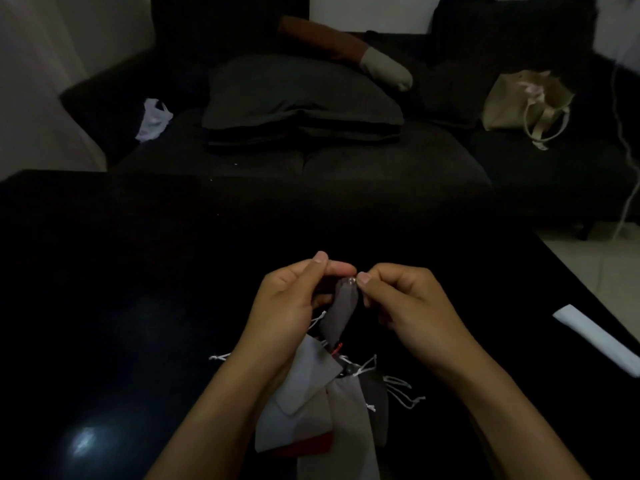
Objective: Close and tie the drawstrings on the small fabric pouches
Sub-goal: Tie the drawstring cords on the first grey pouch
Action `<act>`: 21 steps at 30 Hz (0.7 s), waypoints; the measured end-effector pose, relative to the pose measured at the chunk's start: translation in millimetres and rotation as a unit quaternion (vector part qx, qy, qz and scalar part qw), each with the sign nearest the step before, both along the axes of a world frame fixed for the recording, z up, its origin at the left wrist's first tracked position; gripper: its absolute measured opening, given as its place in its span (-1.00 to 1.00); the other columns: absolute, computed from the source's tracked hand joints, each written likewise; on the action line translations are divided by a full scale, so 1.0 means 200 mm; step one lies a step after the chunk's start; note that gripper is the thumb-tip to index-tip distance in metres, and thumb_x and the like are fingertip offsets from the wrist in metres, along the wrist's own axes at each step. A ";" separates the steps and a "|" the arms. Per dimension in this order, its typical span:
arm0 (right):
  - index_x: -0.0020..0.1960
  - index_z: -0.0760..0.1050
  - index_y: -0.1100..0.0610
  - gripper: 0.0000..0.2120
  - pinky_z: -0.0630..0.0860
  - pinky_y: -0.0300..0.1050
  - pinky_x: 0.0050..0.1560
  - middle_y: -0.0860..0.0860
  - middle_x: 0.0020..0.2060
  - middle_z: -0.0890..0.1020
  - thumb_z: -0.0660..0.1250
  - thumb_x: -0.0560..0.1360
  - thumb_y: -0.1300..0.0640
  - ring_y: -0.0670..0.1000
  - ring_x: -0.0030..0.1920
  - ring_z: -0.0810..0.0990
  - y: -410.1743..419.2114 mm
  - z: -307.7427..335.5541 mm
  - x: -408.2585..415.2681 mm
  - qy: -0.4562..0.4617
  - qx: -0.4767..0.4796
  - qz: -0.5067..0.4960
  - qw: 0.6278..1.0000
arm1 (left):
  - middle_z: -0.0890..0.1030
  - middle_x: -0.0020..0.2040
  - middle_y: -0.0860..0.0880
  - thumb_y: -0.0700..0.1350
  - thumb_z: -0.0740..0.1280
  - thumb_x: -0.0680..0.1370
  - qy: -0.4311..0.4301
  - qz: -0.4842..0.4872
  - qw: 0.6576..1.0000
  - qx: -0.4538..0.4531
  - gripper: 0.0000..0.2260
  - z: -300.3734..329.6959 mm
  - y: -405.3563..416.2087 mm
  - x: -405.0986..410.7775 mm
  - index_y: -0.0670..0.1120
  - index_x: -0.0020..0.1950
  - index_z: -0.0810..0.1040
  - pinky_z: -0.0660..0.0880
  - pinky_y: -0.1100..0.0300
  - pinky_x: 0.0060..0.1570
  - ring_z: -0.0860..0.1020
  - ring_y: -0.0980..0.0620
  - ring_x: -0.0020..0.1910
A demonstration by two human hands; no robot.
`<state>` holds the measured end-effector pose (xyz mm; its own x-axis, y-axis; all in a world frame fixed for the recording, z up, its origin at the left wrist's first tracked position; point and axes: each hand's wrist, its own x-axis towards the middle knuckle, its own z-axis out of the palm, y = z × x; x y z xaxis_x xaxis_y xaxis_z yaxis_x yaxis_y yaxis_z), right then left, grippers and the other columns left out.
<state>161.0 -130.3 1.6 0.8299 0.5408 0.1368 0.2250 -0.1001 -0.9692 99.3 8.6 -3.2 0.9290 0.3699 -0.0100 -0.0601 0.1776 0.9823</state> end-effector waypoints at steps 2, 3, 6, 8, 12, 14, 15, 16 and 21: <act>-0.35 0.47 0.19 -0.66 0.33 -0.30 -0.31 -0.09 -0.38 0.46 0.31 0.57 0.12 -0.21 -0.41 0.42 0.00 0.00 0.00 -0.030 -0.019 -0.014 0.999 | 0.71 -0.04 -0.17 -0.09 0.19 0.65 -0.006 0.001 1.000 0.017 -0.68 0.00 0.01 0.00 -0.18 -0.02 0.70 0.54 -0.01 0.16 0.66 -0.11 0.06; -0.35 0.49 0.17 -0.67 0.34 -0.29 -0.28 -0.06 -0.31 0.47 0.31 0.57 0.10 -0.21 -0.38 0.43 0.00 0.00 0.00 -0.043 -0.023 -0.024 0.999 | 0.72 -0.04 -0.16 -0.10 0.20 0.65 -0.011 0.002 1.000 0.023 -0.70 0.00 0.01 -0.01 -0.17 -0.04 0.71 0.55 0.01 0.16 0.67 -0.10 0.06; -0.35 0.52 0.13 -0.69 0.38 -0.33 -0.24 -0.03 -0.22 0.49 0.32 0.57 0.10 -0.20 -0.31 0.47 -0.01 -0.01 0.00 -0.066 -0.015 -0.040 0.997 | 0.72 -0.08 -0.13 -0.20 0.22 0.61 -0.023 -0.006 0.999 0.028 -0.74 0.02 0.03 -0.02 -0.21 -0.11 0.69 0.58 0.16 0.03 0.68 -0.02 -0.01; -0.33 0.54 0.11 -0.70 0.38 -0.35 -0.23 -0.01 -0.22 0.50 0.32 0.58 0.12 -0.19 -0.29 0.48 -0.02 -0.01 0.01 -0.089 -0.021 -0.044 0.995 | 0.71 -0.12 -0.12 -0.25 0.23 0.59 -0.025 -0.005 0.996 0.085 -0.74 0.02 0.05 -0.03 -0.24 -0.17 0.67 0.57 0.21 -0.06 0.67 0.02 -0.07; -0.34 0.48 0.14 -0.68 0.33 -0.31 -0.35 -0.09 -0.44 0.46 0.29 0.59 0.14 -0.20 -0.41 0.40 -0.02 0.00 0.00 -0.070 -0.014 -0.008 0.997 | 0.65 -0.27 -0.12 -0.13 0.23 0.52 0.002 -0.017 0.988 0.155 -0.72 -0.02 0.07 -0.03 -0.20 -0.27 0.66 0.50 0.18 -0.22 0.59 0.02 -0.24; -0.33 0.47 0.18 -0.68 0.34 -0.28 -0.36 -0.07 -0.45 0.45 0.30 0.59 0.14 -0.18 -0.41 0.40 -0.02 -0.01 0.00 -0.070 -0.026 0.011 0.997 | 0.64 -0.31 -0.12 -0.04 0.21 0.57 0.010 -0.024 0.983 0.180 -0.64 -0.03 0.07 -0.04 -0.21 -0.27 0.64 0.50 0.17 -0.26 0.59 0.02 -0.29; -0.32 0.47 0.20 -0.69 0.36 -0.27 -0.35 -0.07 -0.45 0.46 0.30 0.59 0.15 -0.17 -0.40 0.42 -0.02 -0.01 0.00 -0.069 -0.033 0.021 0.997 | 0.64 -0.32 -0.13 0.00 0.19 0.63 0.008 -0.020 0.980 0.198 -0.58 -0.04 0.06 -0.04 -0.21 -0.27 0.63 0.51 0.17 -0.26 0.59 0.02 -0.31; -0.31 0.47 0.22 -0.70 0.37 -0.28 -0.34 -0.09 -0.45 0.48 0.30 0.58 0.15 -0.18 -0.39 0.43 -0.02 -0.01 -0.01 -0.065 -0.039 0.031 0.997 | 0.63 -0.33 -0.14 0.02 0.16 0.66 0.003 -0.016 0.976 0.216 -0.54 -0.04 0.06 -0.04 -0.21 -0.27 0.62 0.51 0.17 -0.27 0.59 0.03 -0.32; -0.30 0.44 0.30 -0.68 0.37 -0.26 -0.38 0.11 -0.45 0.47 0.31 0.57 0.16 -0.12 -0.42 0.42 -0.03 -0.01 -0.01 -0.063 -0.067 0.030 0.995 | 0.51 -0.34 0.02 -0.09 0.25 0.63 -0.014 -0.015 0.956 0.292 -0.67 -0.07 0.06 -0.03 -0.15 -0.32 0.50 0.42 0.18 -0.30 0.47 0.14 -0.36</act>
